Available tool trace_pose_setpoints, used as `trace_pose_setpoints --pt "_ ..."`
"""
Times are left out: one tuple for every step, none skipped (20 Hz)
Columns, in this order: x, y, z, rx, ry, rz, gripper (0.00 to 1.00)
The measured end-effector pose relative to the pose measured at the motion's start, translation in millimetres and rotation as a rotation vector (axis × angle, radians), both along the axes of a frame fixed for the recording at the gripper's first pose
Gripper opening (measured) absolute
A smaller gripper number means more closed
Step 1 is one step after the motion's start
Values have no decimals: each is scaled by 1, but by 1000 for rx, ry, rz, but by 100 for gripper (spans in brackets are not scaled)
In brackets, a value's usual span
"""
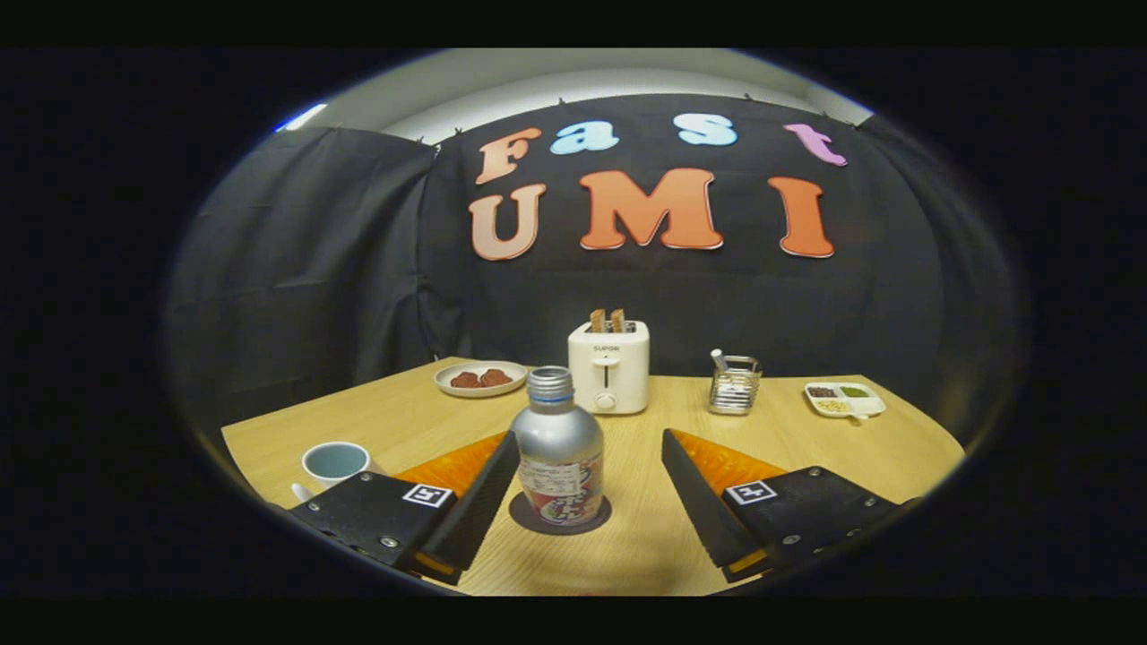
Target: Take the bottle from table, then pour the juice into the cup, finally place the bottle on the coaster
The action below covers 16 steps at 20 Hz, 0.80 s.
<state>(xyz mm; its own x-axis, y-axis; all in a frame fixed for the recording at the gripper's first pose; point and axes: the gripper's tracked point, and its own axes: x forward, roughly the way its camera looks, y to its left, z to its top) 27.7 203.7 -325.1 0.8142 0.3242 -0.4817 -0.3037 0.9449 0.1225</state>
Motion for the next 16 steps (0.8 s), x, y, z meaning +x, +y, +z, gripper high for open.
trace_pose_setpoints --pt "0 -8 10 3 -17 -14 95" --pt "0 -16 21 4 -34 -26 95" --pt "-1 -25 32 3 -54 -36 95" --pt "0 -35 44 -1 -75 -52 95" --pt "0 -44 56 0 -93 -68 95" --pt "-1 -53 67 2 -108 -86 95" --pt "0 -64 76 5 -119 -107 95" --pt "-1 -74 86 8 -127 -127 95" --pt "-2 -83 94 11 -136 -145 95" --pt "-3 -94 104 18 -147 -167 95" --pt "-3 -105 113 32 -156 -188 95" --pt "-6 -111 121 54 -165 -197 95" --pt "-12 -117 128 69 -171 -206 95" --pt "-16 -125 135 77 -188 -216 95" --pt "-18 -136 141 74 -205 -234 95" --pt "-21 -148 146 65 -217 -254 95"
